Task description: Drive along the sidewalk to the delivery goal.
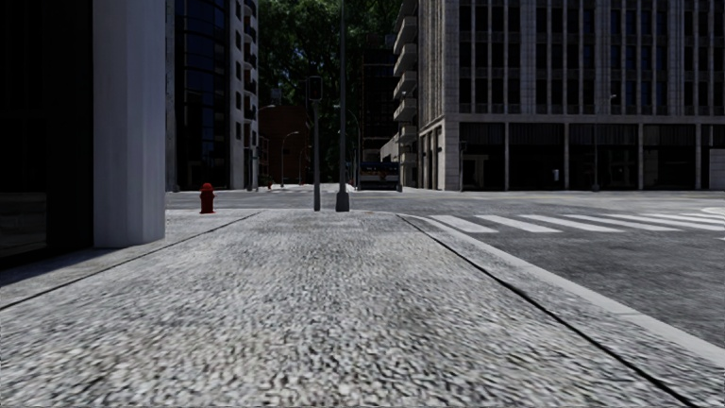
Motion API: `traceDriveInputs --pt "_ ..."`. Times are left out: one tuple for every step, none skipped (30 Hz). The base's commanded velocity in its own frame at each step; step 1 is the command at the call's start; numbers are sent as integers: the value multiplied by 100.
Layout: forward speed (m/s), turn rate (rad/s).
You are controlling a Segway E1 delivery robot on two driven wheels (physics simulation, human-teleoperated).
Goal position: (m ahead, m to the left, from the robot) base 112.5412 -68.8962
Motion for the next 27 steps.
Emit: traceDriveInputs --pt "200 0" --pt "200 0" --pt "200 0" --pt "200 0" --pt "200 0" --pt "200 0" --pt "200 0" --pt "200 0" --pt "200 0" --pt "200 0" --pt "200 0" --pt "200 0" --pt "200 0" --pt "200 0" --pt "200 0" --pt "200 0" --pt "200 0" --pt "200 0" --pt "200 0" --pt "200 0" --pt "200 0" --pt "200 0" --pt "200 0" --pt "200 0" --pt "200 0" --pt "200 0" --pt "200 0"
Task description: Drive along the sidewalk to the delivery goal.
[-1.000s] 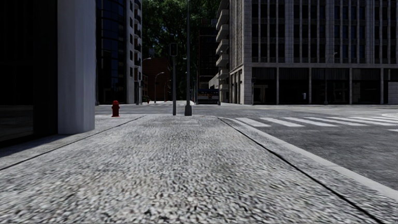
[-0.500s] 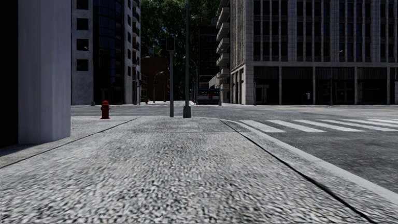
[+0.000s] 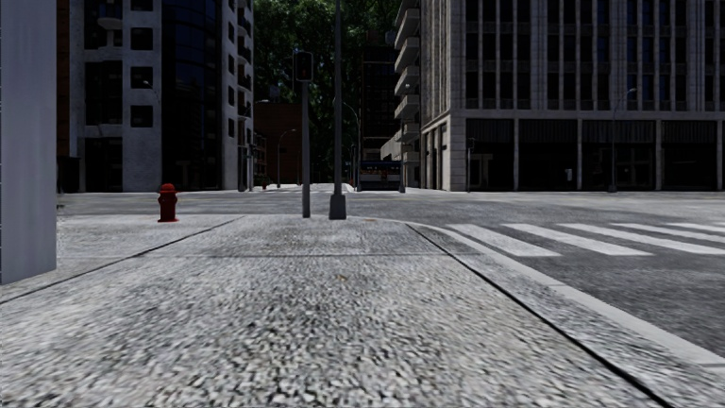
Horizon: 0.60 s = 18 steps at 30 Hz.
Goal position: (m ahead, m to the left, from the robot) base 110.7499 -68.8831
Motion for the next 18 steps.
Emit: traceDriveInputs --pt "200 0" --pt "200 0" --pt "200 0" --pt "200 0" --pt "200 0" --pt "200 0" --pt "200 0" --pt "200 0" --pt "200 0" --pt "200 0" --pt "200 0" --pt "200 0" --pt "200 0" --pt "200 0" --pt "200 0" --pt "200 0" --pt "200 0" --pt "200 0"
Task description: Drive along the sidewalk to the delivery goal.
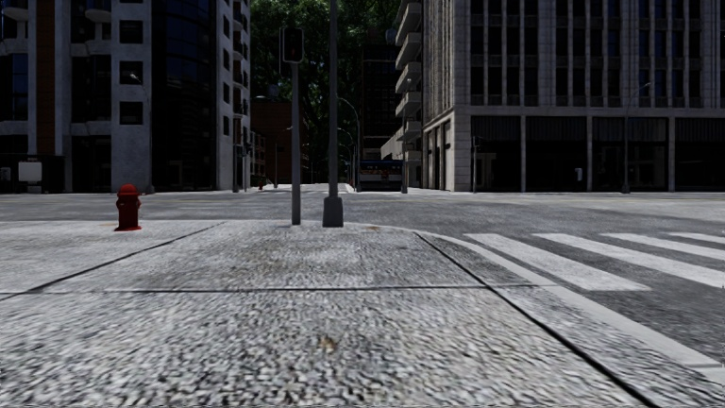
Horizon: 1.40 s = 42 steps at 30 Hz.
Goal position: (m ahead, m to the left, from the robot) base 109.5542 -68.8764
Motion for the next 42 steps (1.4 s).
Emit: traceDriveInputs --pt "200 0" --pt "200 0" --pt "200 -7" --pt "200 -7" --pt "200 -20" --pt "200 -24" --pt "200 -24" --pt "200 -26" --pt "200 -26" --pt "200 -36" --pt "200 -51" --pt "200 -54" --pt "200 -55" --pt "200 -56" --pt "200 -56" --pt "200 -56" --pt "200 -56" --pt "200 -56" --pt "200 -56" --pt "200 -56" --pt "200 -56" --pt "200 -56" --pt "200 -56" --pt "200 -56" --pt "200 -56" --pt "200 -56" --pt "200 -56" --pt "200 -56" --pt "200 -56" --pt "200 -56" --pt "200 -56" --pt "200 -56" --pt "198 -56" --pt "193 -56" --pt "193 -56" --pt "186 -56" --pt "181 -56" --pt "178 -56" --pt "176 -56" --pt "169 -56" --pt "169 -56" --pt "165 -56"
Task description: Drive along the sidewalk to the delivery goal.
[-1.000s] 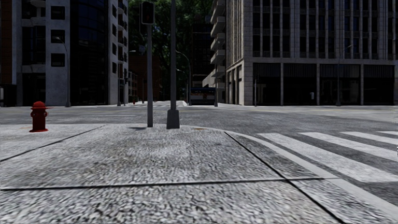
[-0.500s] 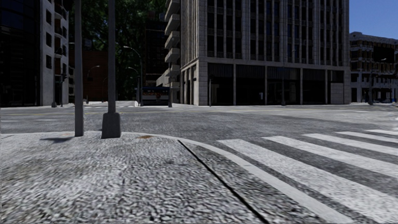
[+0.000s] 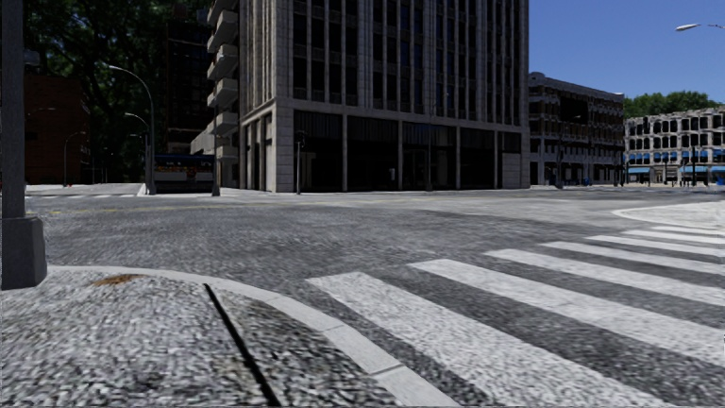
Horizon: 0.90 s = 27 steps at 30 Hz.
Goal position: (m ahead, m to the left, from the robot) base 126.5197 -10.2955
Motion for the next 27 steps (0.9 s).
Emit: traceDriveInputs --pt "160 -56" --pt "156 -56" --pt "156 -56" --pt "155 -56" --pt "152 -56" --pt "149 -56" --pt "144 -56" --pt "144 -56" --pt "139 -56" --pt "138 -56" --pt "138 -56" --pt "138 -56" --pt "138 -56" --pt "138 -56" --pt "138 -56" --pt "138 -56" --pt "138 -56" --pt "138 -56" --pt "138 -56" --pt "139 -56" --pt "140 -56" --pt "140 -56" --pt "140 -56" --pt "141 -56" --pt "143 -56" --pt "146 -56" --pt "147 -56"
